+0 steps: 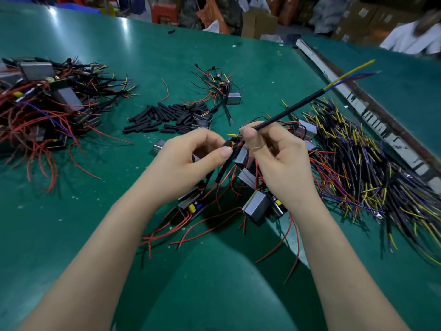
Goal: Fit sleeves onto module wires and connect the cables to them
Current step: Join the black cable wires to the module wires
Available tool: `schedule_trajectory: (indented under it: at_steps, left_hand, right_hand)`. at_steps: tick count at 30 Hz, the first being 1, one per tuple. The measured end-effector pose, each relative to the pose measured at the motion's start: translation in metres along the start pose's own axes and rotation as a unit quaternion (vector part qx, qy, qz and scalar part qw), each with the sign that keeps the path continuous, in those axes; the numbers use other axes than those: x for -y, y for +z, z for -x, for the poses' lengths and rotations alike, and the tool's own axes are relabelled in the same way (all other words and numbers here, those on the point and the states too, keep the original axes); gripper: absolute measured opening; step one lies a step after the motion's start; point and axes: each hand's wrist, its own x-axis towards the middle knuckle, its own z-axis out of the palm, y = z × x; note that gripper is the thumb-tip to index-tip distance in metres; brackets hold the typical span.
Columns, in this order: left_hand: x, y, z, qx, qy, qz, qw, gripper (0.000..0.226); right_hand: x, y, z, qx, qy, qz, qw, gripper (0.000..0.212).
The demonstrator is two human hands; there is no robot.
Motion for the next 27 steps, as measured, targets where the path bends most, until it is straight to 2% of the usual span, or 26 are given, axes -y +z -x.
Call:
schedule_trajectory:
  at_steps: [3,7,12,16,19,23,27]
  left_hand:
    - [-0.001,0.007,0.0,-0.042,0.014,0.031,0.999,0.004]
    - [-0.002,0.011,0.0,-0.076,0.026,0.047,0.996,0.009]
    - [-0.001,0.01,0.0,-0.105,0.027,0.0,0.994,0.013]
    - [-0.003,0.01,0.001,-0.131,0.061,-0.032,0.989,0.012]
    - [-0.004,0.012,0.001,-0.147,0.085,-0.053,0.984,0.016]
    - [-0.003,0.013,0.0,-0.144,0.094,-0.086,0.981,0.004]
    - [-0.004,0.014,0.001,-0.122,0.105,-0.094,0.982,0.009]
  right_hand:
    - [0.001,0.001,0.002,0.007,-0.007,-0.022,1.0,0.011]
    - [0.004,-0.001,0.002,-0.001,-0.024,-0.038,0.999,0.011]
    - [0.002,0.001,0.002,0.002,-0.096,0.001,0.995,0.014]
    - [0.001,0.0,0.001,0.011,-0.12,0.042,0.992,0.015]
    - [0.004,-0.001,0.002,0.011,-0.099,0.022,0.995,0.015]
    - [0.012,0.001,0.005,0.028,-0.018,-0.045,0.998,0.017]
    - [0.013,0.002,0.004,-0.002,0.021,-0.122,0.992,0.013]
